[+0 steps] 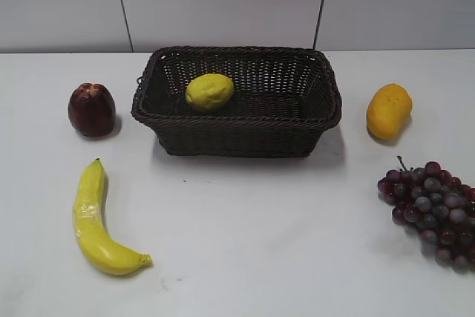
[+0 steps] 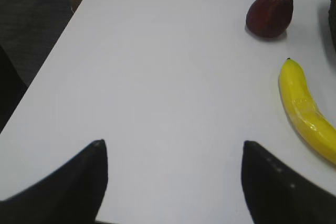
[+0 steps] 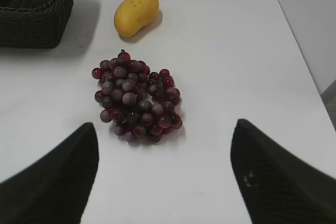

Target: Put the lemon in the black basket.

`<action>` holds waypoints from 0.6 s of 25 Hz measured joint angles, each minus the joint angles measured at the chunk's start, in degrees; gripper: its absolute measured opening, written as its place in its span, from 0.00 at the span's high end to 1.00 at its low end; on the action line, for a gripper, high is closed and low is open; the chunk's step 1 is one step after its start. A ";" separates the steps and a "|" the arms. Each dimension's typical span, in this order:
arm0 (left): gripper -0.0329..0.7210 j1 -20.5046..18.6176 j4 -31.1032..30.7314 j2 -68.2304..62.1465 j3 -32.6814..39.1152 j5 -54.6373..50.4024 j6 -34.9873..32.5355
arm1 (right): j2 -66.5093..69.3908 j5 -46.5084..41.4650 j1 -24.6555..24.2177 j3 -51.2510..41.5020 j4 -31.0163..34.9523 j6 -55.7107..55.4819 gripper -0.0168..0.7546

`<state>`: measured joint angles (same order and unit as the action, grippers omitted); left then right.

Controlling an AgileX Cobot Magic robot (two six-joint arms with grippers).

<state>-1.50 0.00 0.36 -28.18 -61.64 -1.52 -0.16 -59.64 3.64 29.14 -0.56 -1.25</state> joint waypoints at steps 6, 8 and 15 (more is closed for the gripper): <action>0.17 0.00 0.00 0.00 0.00 0.00 0.00 | -0.07 0.00 0.00 0.00 0.00 0.00 0.21; 0.17 0.00 0.00 0.00 0.00 0.00 0.00 | -0.07 0.00 0.00 0.00 0.00 0.00 0.21; 0.17 0.00 0.00 0.00 0.00 0.00 0.00 | -0.07 0.00 0.00 0.00 0.11 0.00 0.21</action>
<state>-1.50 0.00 0.36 -28.18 -61.64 -1.52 -0.22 -59.64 3.64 29.14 -0.45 -1.25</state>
